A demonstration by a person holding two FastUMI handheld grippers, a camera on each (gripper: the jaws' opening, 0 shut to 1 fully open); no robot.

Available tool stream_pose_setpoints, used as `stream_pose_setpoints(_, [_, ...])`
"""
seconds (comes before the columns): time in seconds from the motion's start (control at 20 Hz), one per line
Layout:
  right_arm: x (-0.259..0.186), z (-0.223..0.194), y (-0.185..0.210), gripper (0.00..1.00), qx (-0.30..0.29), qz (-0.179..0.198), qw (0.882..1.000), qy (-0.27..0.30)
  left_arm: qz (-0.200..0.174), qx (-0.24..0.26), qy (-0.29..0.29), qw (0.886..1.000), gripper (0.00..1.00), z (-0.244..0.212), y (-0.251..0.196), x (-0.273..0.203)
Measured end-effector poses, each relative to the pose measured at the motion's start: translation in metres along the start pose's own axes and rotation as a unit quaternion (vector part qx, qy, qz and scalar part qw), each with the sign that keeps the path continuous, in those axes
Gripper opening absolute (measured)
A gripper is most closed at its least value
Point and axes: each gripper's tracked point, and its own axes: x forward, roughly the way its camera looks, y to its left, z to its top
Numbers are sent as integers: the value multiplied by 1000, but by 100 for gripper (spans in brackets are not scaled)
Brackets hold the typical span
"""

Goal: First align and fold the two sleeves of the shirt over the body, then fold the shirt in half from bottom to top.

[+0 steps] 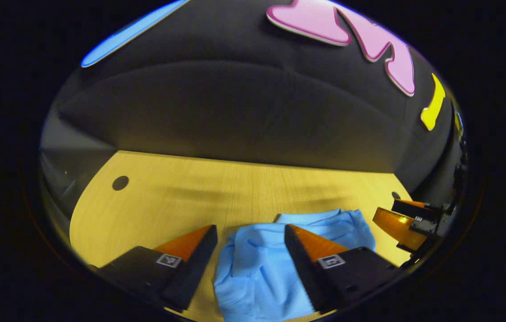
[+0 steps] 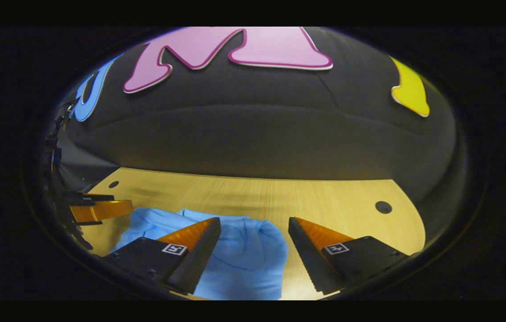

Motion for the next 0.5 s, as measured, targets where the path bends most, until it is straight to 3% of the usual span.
stream_pose_setpoints(0.05, [-16,5,-2,96,-4,-6,1000,-13,4,2,-20,1000,99,8,1,-18])
stream_pose_setpoints(0.3, [-119,30,-1,96,-6,-18,996,-84,5,33,-108,994,98,19,-8,-130])
stream_pose_setpoints(0.5, [-220,50,4,96,-19,-29,991,-130,-14,27,-151,988,97,8,-25,-230])
